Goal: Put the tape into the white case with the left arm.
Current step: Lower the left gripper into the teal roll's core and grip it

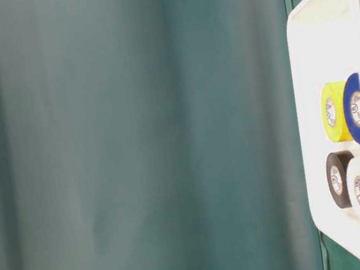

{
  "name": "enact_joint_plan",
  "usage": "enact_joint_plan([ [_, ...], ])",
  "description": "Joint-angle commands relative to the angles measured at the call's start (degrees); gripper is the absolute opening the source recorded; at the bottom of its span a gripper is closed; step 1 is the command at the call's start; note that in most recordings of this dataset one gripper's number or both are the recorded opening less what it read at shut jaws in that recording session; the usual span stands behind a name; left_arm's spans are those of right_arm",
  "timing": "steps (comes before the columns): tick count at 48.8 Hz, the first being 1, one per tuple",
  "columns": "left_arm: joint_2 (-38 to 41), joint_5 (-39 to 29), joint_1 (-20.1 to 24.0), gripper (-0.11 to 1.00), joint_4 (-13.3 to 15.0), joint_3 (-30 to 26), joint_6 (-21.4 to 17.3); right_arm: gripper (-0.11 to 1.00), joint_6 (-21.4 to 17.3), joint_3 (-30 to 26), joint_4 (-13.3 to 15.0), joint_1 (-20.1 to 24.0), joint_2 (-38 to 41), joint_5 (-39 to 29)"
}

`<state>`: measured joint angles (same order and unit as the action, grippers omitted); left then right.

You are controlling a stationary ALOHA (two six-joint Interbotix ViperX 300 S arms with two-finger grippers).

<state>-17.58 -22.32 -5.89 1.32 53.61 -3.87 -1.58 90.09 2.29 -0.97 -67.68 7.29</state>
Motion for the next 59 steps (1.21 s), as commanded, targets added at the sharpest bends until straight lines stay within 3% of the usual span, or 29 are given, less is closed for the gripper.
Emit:
enact_joint_plan([
  [1, 0.9, 1.1, -0.6, 0.7, 0.0, -2.7, -0.5, -0.1, -0.1, -0.7, 0.0, -0.1, 0.5, 0.6],
  [24, 9.1, 1.6, -1.0, 0.7, 0.0, -8.9, -0.9, -0.1, -0.1, -0.7, 0.1, -0.1, 0.5, 0.6],
  [44, 10.7, 1.8, -1.0, 0.7, 0.0, -8.4, -1.0, -0.1, -0.1, -0.7, 0.1, -0.1, 0.5, 0.6],
  [59, 15.8, 6.1, -1.0, 0.7, 0.0, -8.6, -1.0, -0.1, -0.1, -0.7, 0.0, -0.1, 0.5, 0.5],
])
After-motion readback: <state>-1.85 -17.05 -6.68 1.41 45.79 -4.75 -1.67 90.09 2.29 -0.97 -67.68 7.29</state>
